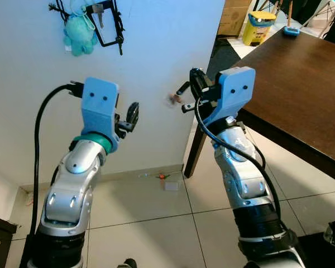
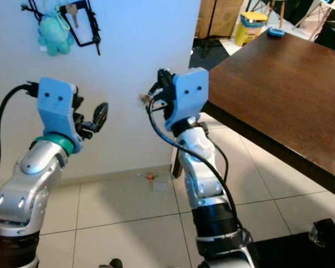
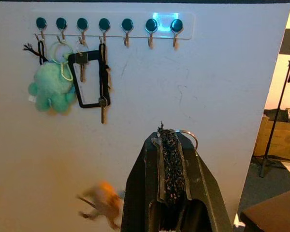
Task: Hang keys on a hook
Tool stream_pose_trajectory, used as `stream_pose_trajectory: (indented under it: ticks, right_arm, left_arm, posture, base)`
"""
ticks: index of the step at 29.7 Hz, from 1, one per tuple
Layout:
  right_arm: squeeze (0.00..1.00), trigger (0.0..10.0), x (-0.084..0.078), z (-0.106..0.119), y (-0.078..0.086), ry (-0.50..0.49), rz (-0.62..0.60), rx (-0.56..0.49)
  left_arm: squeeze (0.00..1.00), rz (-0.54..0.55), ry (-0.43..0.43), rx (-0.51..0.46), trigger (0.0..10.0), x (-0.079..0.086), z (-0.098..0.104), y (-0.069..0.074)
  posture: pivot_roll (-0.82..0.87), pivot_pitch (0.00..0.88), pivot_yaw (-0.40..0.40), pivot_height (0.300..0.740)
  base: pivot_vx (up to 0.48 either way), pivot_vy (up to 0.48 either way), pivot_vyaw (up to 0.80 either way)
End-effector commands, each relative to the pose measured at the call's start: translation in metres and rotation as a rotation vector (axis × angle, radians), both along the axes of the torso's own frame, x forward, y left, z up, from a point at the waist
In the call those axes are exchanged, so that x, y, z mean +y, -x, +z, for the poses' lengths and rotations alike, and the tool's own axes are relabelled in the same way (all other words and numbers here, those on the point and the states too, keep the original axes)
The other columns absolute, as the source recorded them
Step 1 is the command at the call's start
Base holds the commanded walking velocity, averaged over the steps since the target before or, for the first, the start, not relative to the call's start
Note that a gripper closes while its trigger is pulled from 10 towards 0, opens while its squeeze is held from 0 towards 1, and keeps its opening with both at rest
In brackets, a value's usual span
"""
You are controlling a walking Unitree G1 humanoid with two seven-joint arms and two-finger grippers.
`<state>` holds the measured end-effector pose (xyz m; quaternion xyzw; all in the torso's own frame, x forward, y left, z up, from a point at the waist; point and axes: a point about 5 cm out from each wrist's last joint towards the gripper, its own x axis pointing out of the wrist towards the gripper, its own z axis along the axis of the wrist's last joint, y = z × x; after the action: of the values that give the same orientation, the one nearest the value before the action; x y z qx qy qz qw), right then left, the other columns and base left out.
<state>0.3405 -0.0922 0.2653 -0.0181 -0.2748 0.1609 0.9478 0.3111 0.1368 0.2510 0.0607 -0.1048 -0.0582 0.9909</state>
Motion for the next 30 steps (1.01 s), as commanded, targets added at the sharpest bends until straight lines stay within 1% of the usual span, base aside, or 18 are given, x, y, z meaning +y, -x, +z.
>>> stream_pose_trajectory:
  ticks: [1, 7, 10, 23, 30]
  right_arm:
    - [0.00, 10.0, 0.0003, 0.0009, -0.0009, 0.002, 0.003, -0.002]
    - [0.00, 10.0, 0.0029, 0.0018, -0.0019, 0.017, 0.009, -0.007]
    - [0.00, 10.0, 0.0042, 0.0031, -0.0017, 0.016, 0.009, -0.013]
    - [0.00, 10.0, 0.0035, 0.0031, -0.0013, 0.019, 0.006, -0.012]
    - [0.00, 10.0, 0.0028, 0.0000, -0.0025, 0.021, -0.026, -0.002]
  left_arm:
    - [0.00, 0.019, 0.000, -0.004, 10.0, 0.0037, -0.0004, -0.0007]
    - [0.00, 0.023, -0.001, -0.009, 10.0, 0.0029, 0.0002, -0.0005]
    - [0.00, 0.019, -0.004, -0.011, 10.0, 0.0024, 0.0007, 0.0002]
    - [0.00, 0.023, -0.017, -0.013, 10.0, -0.0001, 0.0003, -0.0006]
    - [0.00, 0.028, -0.029, -0.013, 10.0, 0.0017, 0.0005, 0.0001]
  posture:
    - [-0.02, 0.091, 0.078, 0.740]
    - [-0.02, 0.095, 0.091, 0.740]
    - [-0.02, 0.097, 0.094, 0.740]
    - [-0.01, 0.104, 0.083, 0.740]
    - [0.01, 0.102, 0.081, 0.740]
  base:
    - [0.000, 0.000, 0.00]
    - [0.000, 0.000, 0.00]
    - [0.000, 0.000, 0.41]
    - [0.000, 0.000, 0.43]
    - [0.000, 0.000, 0.73]
